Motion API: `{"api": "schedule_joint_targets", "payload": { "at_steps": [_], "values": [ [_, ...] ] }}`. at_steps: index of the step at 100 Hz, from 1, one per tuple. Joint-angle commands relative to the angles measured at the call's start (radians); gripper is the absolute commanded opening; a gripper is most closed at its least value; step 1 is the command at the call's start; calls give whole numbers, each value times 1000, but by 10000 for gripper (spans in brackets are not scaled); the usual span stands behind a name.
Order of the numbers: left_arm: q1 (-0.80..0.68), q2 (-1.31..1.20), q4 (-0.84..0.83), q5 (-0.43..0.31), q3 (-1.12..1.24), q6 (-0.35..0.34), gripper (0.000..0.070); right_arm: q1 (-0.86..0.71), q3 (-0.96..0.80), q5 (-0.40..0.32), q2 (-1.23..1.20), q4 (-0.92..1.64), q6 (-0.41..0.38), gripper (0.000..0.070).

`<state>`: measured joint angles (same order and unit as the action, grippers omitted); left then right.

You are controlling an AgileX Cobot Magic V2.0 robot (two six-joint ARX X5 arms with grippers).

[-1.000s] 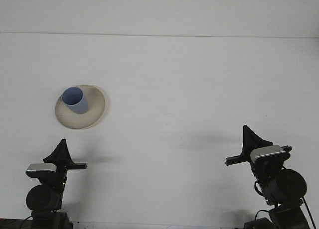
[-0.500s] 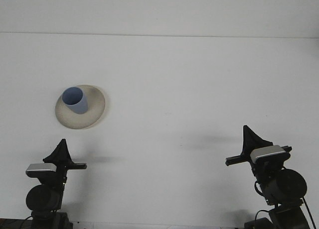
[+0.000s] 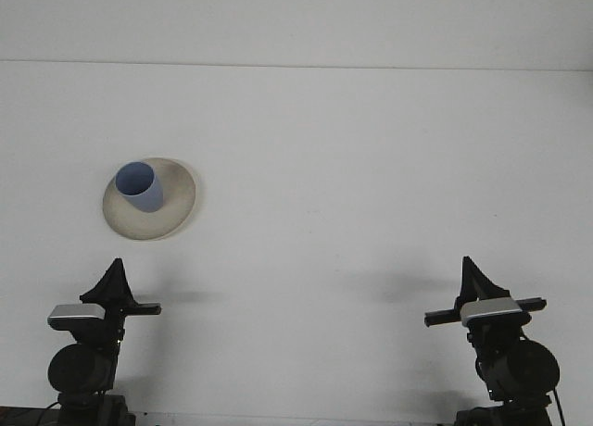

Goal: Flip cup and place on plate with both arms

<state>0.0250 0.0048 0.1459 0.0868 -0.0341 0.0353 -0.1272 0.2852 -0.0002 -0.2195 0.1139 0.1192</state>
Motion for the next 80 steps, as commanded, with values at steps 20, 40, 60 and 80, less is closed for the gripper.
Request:
{"api": "schedule_joint_targets", "payload": {
  "at_steps": [20, 40, 60, 80],
  "values": [
    [2, -2, 13, -1, 20, -16, 14, 59, -216, -11, 220, -19, 130, 0],
    [2, 0, 10, -1, 20, -16, 14, 76, -272, -29, 219, -32, 137, 0],
    [2, -2, 13, -1, 20, -16, 14, 76, -272, -26, 219, -69, 139, 0],
    [2, -2, 12, -2, 20, -16, 14, 76, -272, -26, 219, -69, 139, 0]
  ]
}}
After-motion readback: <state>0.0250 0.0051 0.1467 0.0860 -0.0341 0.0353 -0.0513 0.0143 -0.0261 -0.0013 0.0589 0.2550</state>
